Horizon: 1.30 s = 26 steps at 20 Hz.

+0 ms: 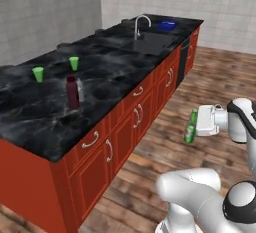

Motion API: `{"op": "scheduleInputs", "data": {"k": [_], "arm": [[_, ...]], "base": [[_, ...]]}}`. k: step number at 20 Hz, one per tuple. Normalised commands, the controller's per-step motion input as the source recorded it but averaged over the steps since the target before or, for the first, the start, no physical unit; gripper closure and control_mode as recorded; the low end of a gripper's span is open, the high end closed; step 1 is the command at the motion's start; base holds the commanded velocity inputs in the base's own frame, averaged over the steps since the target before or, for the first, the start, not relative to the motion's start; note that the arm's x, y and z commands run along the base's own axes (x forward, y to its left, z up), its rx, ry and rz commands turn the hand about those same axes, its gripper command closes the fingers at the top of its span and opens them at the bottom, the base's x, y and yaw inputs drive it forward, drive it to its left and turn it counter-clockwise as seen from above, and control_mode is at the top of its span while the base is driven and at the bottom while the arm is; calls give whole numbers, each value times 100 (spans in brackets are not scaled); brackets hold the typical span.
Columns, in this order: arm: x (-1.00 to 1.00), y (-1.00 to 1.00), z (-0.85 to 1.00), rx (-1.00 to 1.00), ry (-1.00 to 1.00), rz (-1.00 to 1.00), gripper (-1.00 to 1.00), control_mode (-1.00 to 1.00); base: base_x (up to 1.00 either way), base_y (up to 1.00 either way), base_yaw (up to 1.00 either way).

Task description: Place the drinks on the dining counter in a tight cluster.

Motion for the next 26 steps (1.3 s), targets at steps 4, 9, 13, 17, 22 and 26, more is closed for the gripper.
{"op": "scheduleInputs", "data": {"k": [4, 9, 13, 17, 22, 26], "arm": [[0, 0, 0, 0, 0, 0, 100, 100], [0, 0, 0, 0, 0, 0, 100, 100], [0, 0, 0, 0, 0, 0, 100, 100], [0, 0, 0, 0, 0, 0, 100, 100], [0, 0, 0, 0, 0, 0, 100, 100], [0, 0, 0, 0, 0, 0, 100, 100]], "base": [[94, -1, 2], [94, -4, 3], [94, -7, 4], [94, -7, 6], [93, -8, 10], [89, -10, 20]]}}
